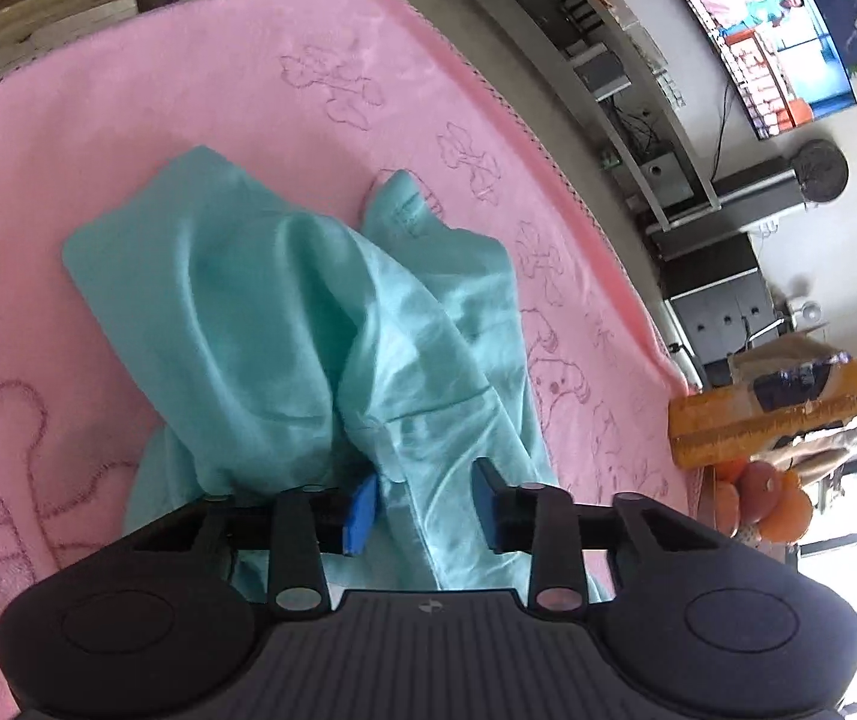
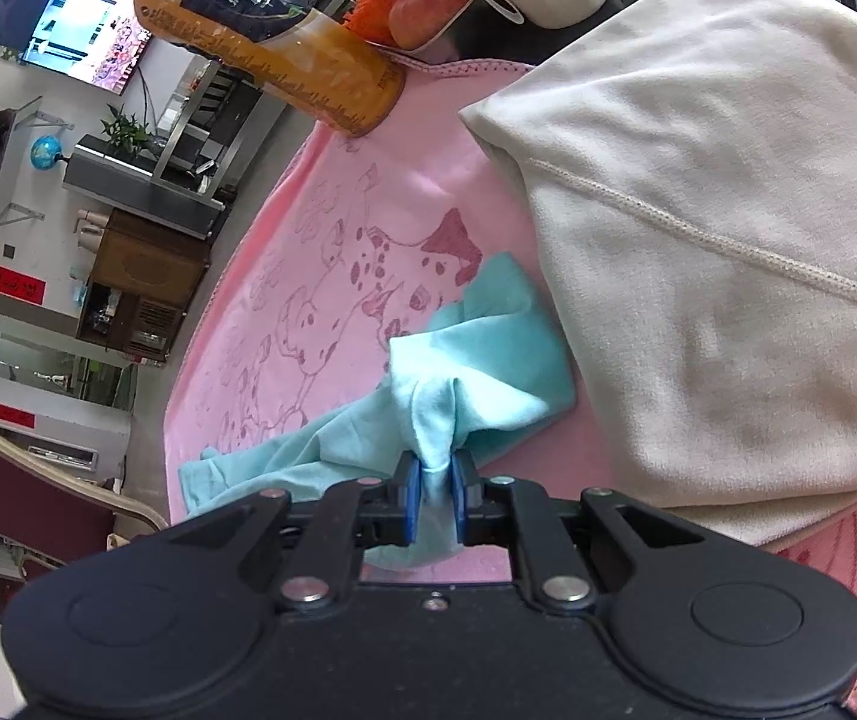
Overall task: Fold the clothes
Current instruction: 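Lower the T-shirt onto the pink blanket with both grippers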
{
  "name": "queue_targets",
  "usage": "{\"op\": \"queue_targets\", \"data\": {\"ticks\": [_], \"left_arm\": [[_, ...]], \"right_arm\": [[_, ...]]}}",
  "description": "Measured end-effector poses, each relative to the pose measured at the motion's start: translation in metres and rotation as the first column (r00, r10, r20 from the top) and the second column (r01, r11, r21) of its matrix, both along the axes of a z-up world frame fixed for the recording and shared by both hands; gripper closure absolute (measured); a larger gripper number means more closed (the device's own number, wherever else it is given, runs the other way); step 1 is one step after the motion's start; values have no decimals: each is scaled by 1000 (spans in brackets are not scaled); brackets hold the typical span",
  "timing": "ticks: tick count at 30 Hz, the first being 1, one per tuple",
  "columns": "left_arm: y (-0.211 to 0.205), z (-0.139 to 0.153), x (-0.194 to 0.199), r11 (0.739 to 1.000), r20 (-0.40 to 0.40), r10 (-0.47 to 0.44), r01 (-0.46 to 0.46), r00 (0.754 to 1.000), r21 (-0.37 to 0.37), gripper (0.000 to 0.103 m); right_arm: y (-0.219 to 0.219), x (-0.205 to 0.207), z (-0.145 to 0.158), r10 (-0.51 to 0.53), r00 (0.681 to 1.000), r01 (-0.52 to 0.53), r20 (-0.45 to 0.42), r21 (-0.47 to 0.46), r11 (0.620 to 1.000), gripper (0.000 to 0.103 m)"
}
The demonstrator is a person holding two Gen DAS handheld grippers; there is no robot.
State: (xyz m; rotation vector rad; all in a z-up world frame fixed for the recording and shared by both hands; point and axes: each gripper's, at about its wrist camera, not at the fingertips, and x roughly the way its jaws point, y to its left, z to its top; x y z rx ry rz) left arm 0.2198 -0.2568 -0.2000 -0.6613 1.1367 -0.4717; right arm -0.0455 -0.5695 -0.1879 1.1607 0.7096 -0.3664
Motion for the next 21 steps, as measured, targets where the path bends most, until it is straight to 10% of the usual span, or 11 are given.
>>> {"op": "queue_targets", "data": {"ticks": [4,10,13,16,21], "left_arm": [[13,-6,-1,998,-26,45,-46,999,-48,82],[25,-13,1,993,-70,66,-72,995,-97,62],[19,-10,3,995,-64,63,-68,996,-71,69],[14,-4,2,998,-41,57,-58,998,-31,99],[18,27,-20,998,67,-4,0,998,62,102]], "right_arm": [[0,0,-1,0,1000,0,-2,2,1000,91],[0,-1,-1,-6,1000,6,-3,1,1000,91],[1,0,-1,-5,1000,5,-6,-9,1000,91],[-1,-1,-1,-16,1000,16,-9,-14,1000,91],[-5,-4,-4,-46,999,46,-12,-2,999,91]]}}
